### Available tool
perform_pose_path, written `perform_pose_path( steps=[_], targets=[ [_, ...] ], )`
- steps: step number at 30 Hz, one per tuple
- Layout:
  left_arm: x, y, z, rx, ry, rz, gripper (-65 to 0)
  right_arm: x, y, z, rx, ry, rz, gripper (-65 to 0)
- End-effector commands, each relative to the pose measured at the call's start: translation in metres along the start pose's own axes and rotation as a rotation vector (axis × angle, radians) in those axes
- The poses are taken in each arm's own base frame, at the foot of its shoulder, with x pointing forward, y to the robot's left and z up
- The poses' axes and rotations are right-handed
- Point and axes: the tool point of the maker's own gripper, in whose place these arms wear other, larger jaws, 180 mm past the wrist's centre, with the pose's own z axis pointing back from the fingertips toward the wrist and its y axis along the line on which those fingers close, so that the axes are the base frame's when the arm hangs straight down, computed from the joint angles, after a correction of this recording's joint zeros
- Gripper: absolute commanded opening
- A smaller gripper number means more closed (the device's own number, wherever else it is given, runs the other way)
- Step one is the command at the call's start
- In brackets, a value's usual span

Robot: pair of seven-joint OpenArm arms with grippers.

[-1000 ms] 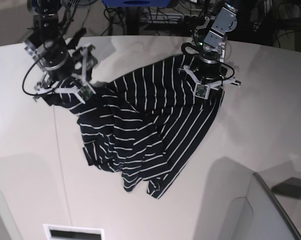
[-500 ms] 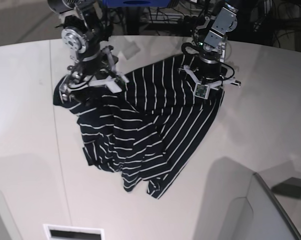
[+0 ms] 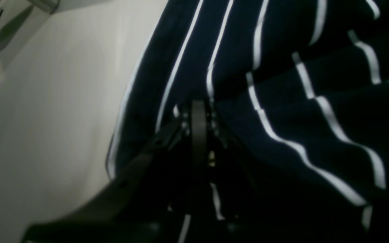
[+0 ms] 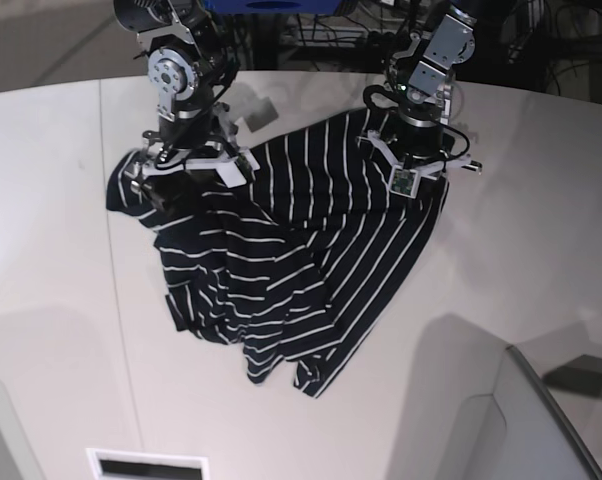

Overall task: Layout the t-shirt on the table in an organized manner, then fold the t-shirt properly
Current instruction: 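Hold the shirt with both grippers and spread them apart, lowering it onto the table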

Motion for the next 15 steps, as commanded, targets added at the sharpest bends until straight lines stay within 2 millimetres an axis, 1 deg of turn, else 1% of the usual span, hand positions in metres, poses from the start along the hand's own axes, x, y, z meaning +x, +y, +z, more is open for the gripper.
perform_pose_path(
  steps=[1,4,6,8,11,13,15],
  targets=[
    [-0.040,-0.021,0.009,-0.092,0.172,0.032,-65.0,0.004,-0.002,0.002,-0.017,-0.015,0.000,-18.2],
    [-0.040,-0.021,0.009,-0.091,0.173,0.032,-65.0,0.001,0.004,0.003,-0.006,-0.008,0.002,-19.4],
    [-0.040,-0.021,0.009,-0.091,0.173,0.032,-65.0,0.001,0.004,0.004,-0.009,-0.006,0.000,-23.6],
    [-0.040,-0.021,0.009,-0.091,0.173,0.032,-65.0,-0.002,0.006,0.007,-0.010,-0.002,-0.004,-26.3],
    [-0.040,-0.020,0.009,-0.091,0.172,0.032,-65.0,-0.005,0.008,0.007,-0.018,0.007,-0.009,-26.1],
    [-0.039,-0.020,0.008,-0.090,0.171,0.032,-65.0,-0.003,0.002,0.000,-0.044,0.007,-0.014,-26.0],
    [-0.039,-0.020,0.008,-0.091,0.170,0.031,-65.0,-0.006,0.004,-0.006,-0.046,0.016,-0.005,-26.0]
  ],
)
